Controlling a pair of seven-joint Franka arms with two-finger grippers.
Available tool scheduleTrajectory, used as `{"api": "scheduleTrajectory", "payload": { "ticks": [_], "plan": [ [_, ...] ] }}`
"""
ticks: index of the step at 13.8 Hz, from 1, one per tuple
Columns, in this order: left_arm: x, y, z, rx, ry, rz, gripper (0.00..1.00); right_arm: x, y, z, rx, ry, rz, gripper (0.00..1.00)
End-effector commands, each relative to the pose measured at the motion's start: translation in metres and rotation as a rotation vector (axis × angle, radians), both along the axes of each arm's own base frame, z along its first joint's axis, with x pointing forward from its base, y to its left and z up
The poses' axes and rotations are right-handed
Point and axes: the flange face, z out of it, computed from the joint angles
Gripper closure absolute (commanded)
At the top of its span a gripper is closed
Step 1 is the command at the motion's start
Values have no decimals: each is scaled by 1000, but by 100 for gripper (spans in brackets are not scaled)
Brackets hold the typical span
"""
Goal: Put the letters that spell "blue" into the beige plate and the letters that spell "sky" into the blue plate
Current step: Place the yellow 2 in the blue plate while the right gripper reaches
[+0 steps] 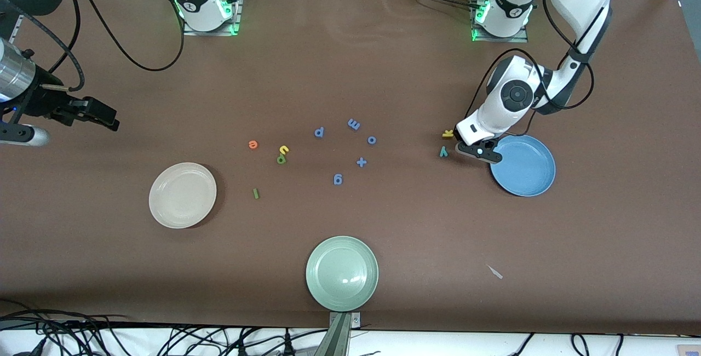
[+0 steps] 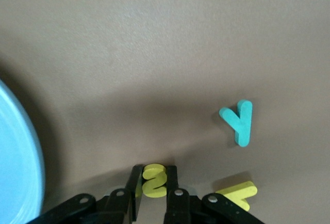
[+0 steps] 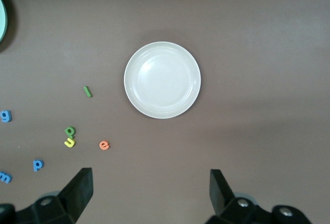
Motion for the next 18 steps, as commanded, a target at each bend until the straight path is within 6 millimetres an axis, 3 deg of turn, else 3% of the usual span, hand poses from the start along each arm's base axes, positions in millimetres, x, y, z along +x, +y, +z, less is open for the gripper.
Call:
{"api": "scheduleTrajectory", "payload": {
  "ticks": [1,2,5,7,9,11,13,15,18],
  "plan": [
    [11,0,16,25,-19,23,95,-2,12,-10,7,47,77,0],
    [16,-1,24,39,-10,37,95,-4,39,-15,8,62,126,0],
    [37,7,56,78,17,78,96,-5,76,-56,8,107,160,0],
    [61,34,77,89,29,135,96,-7,105,-87,3,96,143,0],
    [75,57,89,63,49,200,97,-8,132,-134,-9,89,127,0],
    [80,98,82,51,63,180,97,-19,153,-180,-13,79,116,0],
    [82,129,67,36,71,196,95,-40,159,-219,-18,80,91,0],
    [81,134,53,26,71,207,93,-67,163,-260,-14,55,105,0],
    [78,145,42,25,85,222,93,-93,154,-304,-1,7,107,0]
  ]
}}
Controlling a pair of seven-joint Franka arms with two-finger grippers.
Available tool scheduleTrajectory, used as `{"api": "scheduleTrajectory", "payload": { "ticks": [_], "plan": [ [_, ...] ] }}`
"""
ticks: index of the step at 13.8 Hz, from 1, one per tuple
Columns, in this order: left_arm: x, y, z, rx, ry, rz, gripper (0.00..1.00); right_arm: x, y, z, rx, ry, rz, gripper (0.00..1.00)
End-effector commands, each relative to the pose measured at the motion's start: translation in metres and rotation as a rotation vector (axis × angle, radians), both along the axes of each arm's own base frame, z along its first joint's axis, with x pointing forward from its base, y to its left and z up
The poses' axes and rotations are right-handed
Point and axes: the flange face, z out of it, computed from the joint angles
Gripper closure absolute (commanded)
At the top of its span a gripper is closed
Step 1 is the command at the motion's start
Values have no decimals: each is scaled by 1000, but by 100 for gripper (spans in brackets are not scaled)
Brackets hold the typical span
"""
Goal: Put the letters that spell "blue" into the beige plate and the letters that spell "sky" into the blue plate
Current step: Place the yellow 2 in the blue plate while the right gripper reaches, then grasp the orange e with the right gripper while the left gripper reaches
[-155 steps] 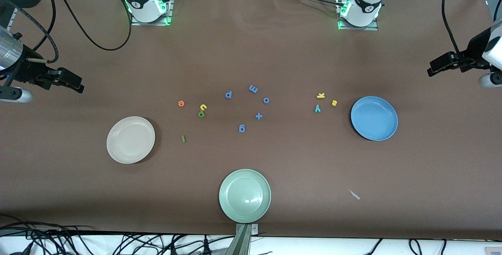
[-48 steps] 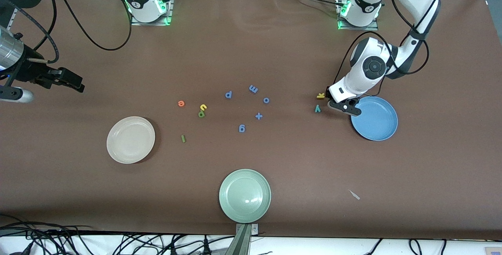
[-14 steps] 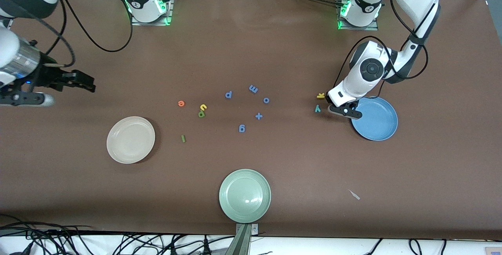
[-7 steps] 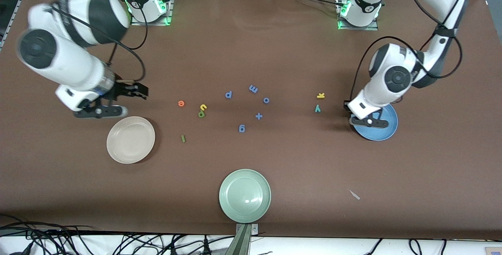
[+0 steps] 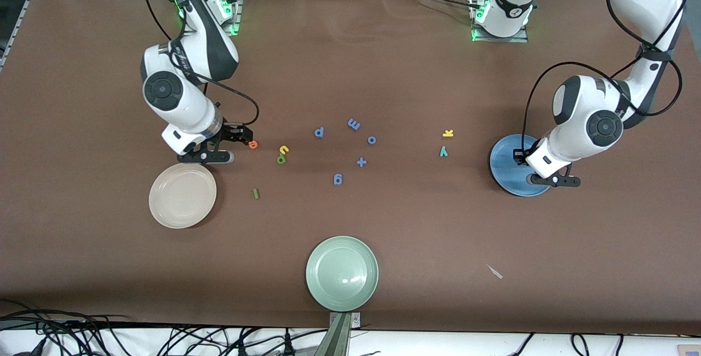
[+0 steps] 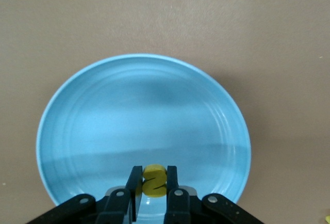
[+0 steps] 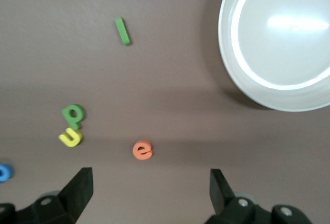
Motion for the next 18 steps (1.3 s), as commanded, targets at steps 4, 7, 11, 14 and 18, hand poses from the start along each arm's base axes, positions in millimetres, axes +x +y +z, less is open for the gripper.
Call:
{"api": "scheduleTrajectory", "payload": {
  "ticks": [4,7,11,14,18],
  "plan": [
    [-4,9,-17,16,19,-39,93,-44,-7,-35,13,-48,-6,1],
    [-6,13,-16,14,22,-19,53,-51,14,-47,20,-60,24,1],
    [-4,-41,-5,16,6,36,0,-50,15,-69,26,-73,20,1],
    [-7,-87,1,31,-8,102,0,-50,17,-91,33,-88,21,1],
    [-23,-146,9,25,-16,143,10,-48,15,-101,36,-99,23,3]
  ]
}}
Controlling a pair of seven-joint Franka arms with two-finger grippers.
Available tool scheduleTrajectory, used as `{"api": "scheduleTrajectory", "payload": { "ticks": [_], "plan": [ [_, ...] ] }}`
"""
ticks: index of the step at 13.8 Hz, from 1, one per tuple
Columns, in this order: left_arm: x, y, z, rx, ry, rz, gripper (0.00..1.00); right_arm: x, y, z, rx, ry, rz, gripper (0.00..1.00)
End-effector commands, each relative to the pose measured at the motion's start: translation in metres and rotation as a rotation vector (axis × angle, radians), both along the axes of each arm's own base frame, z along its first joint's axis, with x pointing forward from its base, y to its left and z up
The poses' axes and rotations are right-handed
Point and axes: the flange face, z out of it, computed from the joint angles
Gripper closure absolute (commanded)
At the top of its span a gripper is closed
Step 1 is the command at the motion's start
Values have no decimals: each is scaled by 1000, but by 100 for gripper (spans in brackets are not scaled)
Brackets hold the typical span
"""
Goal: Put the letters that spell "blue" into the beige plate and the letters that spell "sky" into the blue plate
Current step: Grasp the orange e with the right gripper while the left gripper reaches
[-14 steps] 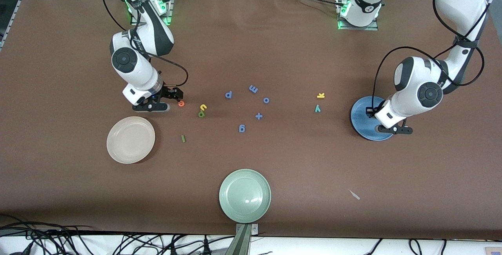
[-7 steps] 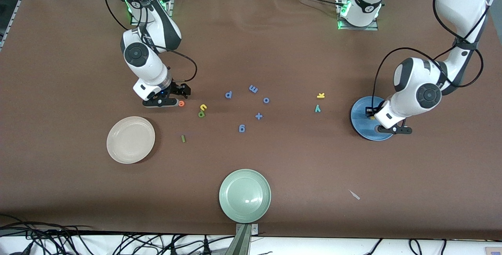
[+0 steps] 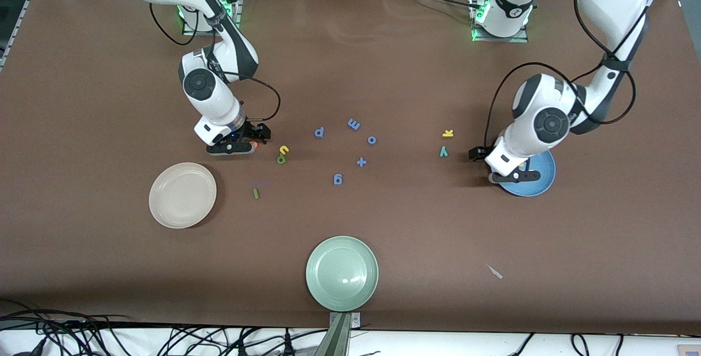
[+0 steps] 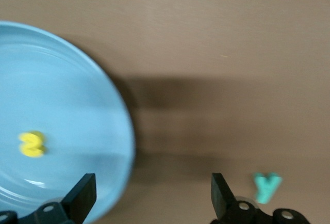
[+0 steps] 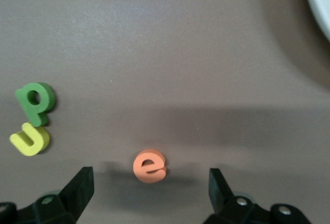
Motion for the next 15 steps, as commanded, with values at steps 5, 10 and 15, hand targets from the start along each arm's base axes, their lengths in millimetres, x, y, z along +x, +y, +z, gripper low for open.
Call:
{"api": "scheduleTrajectory", "payload": {
  "ticks": [5,10,15],
  "plan": [
    [-24,-85,-5,-24,-48,0,25,-2,0,-7,-5,-2,-1,13],
    [-28,-99,-24,-39,-60,-41,29,0,1,-3,-2,-11,5,37],
    [-32,-101,-35,-17,-58,-43,49,0,1,-4,-5,-9,10,67]
  ]
}}
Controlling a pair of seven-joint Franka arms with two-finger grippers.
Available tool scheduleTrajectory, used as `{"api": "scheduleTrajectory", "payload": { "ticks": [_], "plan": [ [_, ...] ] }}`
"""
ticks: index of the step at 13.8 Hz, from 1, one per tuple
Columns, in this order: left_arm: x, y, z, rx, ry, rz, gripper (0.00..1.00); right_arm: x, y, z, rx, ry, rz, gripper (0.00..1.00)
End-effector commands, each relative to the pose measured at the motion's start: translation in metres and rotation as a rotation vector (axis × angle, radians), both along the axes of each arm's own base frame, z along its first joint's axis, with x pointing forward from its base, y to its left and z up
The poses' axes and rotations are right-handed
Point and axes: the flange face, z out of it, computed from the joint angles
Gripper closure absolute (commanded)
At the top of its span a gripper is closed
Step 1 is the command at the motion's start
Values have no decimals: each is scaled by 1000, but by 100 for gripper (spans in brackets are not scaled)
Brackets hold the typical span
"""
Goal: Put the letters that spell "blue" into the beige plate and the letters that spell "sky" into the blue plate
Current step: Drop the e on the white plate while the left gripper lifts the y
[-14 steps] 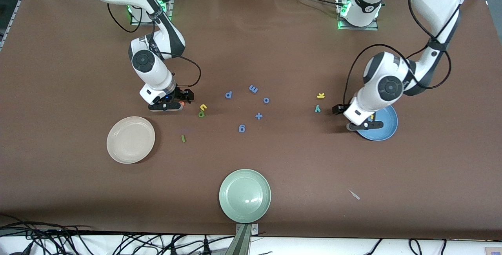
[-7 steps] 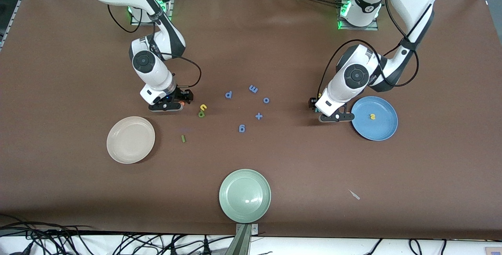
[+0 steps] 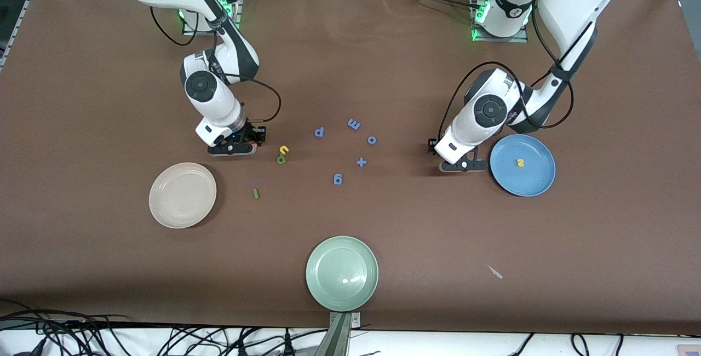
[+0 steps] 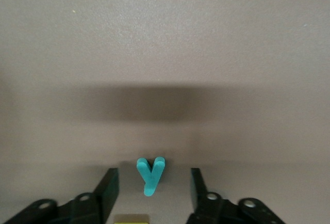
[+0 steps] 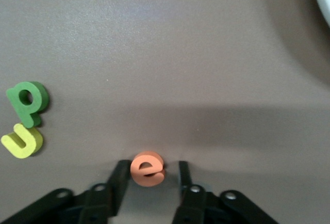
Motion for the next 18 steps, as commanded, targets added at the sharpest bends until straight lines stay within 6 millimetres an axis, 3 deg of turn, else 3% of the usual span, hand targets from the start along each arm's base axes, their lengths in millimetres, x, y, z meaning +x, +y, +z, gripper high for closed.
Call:
{"api": "scheduleTrajectory", "payload": {
  "ticks": [1,4,6,8,10,12,15,16,18],
  "plan": [
    [-2,-2,-7,28,-16,-15,51,0,2,1,-2,-11,14,75],
    [-3,-3,-10,46,-24,-4,54,11,-4,20,-14,-3,11,77],
    [-5,-4,-18,55,-20,-23,54,45,-20,60,-58,44,52,77],
    [-5,-4,-17,59,-24,-9,54,83,-50,101,-90,78,101,77],
    [-3,-6,-13,58,-31,6,54,109,-78,124,-100,76,158,77],
    [-2,-6,-12,57,-32,8,62,130,-110,126,-104,59,185,77],
    [-2,-6,-12,57,-32,8,78,152,-154,109,-98,62,180,73],
    [-2,-6,-12,57,-32,8,83,153,-157,103,-97,67,174,66],
    [0,-4,-7,61,-38,10,92,155,-151,99,-97,52,168,44]
  ]
}}
